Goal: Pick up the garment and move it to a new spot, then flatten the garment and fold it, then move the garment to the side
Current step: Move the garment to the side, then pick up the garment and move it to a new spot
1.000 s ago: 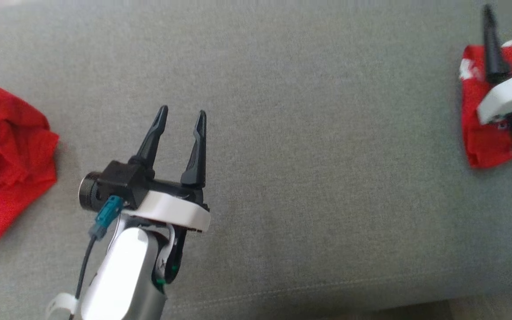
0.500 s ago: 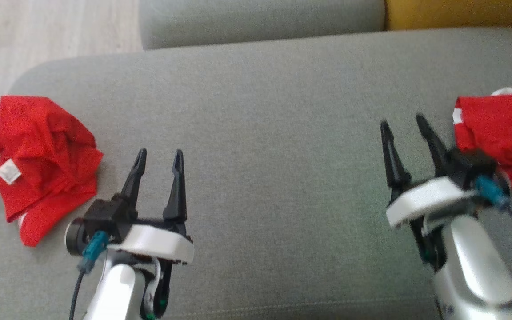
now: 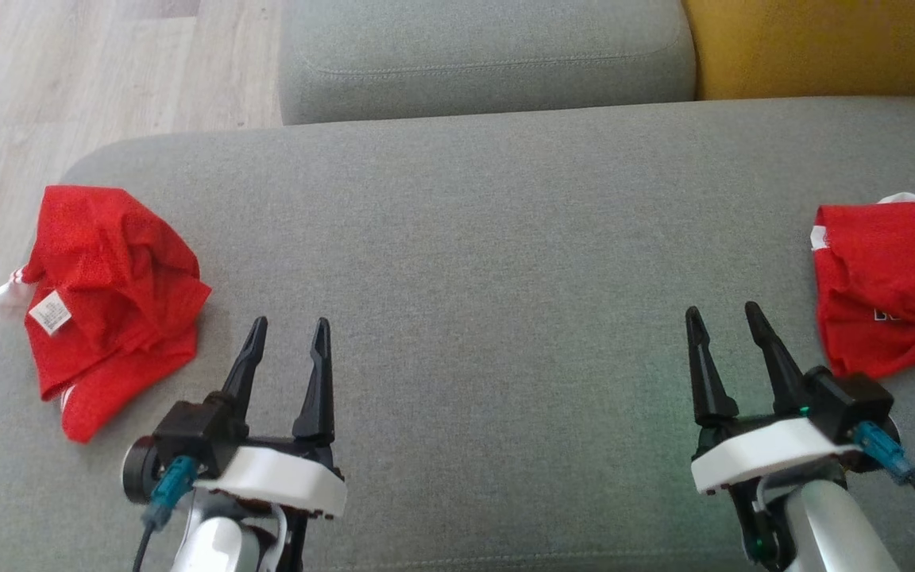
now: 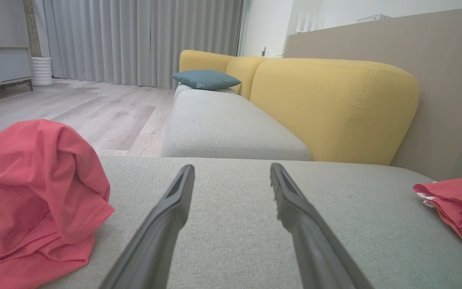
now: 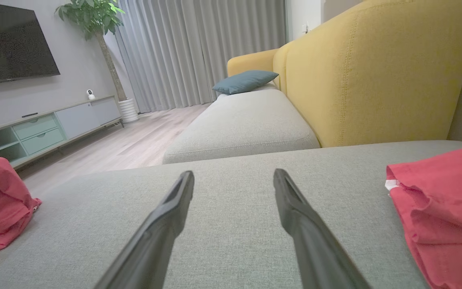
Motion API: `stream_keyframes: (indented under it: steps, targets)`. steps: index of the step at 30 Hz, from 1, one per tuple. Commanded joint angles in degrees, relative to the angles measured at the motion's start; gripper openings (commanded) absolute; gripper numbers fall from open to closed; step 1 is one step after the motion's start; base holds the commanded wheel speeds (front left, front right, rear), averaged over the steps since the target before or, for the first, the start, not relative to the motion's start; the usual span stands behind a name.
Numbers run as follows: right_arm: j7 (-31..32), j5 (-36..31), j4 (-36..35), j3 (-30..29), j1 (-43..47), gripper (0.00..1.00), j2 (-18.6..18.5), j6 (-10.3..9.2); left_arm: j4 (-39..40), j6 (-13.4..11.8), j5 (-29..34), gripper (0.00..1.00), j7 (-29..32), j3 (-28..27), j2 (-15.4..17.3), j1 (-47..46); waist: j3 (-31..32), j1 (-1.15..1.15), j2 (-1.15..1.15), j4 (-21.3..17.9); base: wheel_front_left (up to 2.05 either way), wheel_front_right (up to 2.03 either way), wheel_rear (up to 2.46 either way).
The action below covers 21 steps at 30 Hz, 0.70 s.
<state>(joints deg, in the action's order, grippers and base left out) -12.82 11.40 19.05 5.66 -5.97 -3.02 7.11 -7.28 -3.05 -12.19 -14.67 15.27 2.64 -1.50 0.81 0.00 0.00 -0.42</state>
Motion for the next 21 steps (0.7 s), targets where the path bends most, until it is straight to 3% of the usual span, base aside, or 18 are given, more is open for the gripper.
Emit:
stream_keyframes:
  steps: [1, 21]
  targets:
    - [-1.1, 0.2, -2.1, 1.3, -1.4, 1.00, 0.1, 0.37, 2.5, 0.0, -0.1, 1.00, -0.3, -1.9, 0.2, -1.7, 0.0, 0.00, 0.00, 0.0, 0.00, 0.00, 0.00]
    - [-1.9, 1.2, -1.3, 1.3, -1.5, 1.00, 0.1, 0.37, 3.4, -0.3, 0.0, 1.00, -0.3, -1.8, 0.2, -2.0, -0.2, 0.00, 0.00, -0.1, 0.00, 0.00, 0.00]
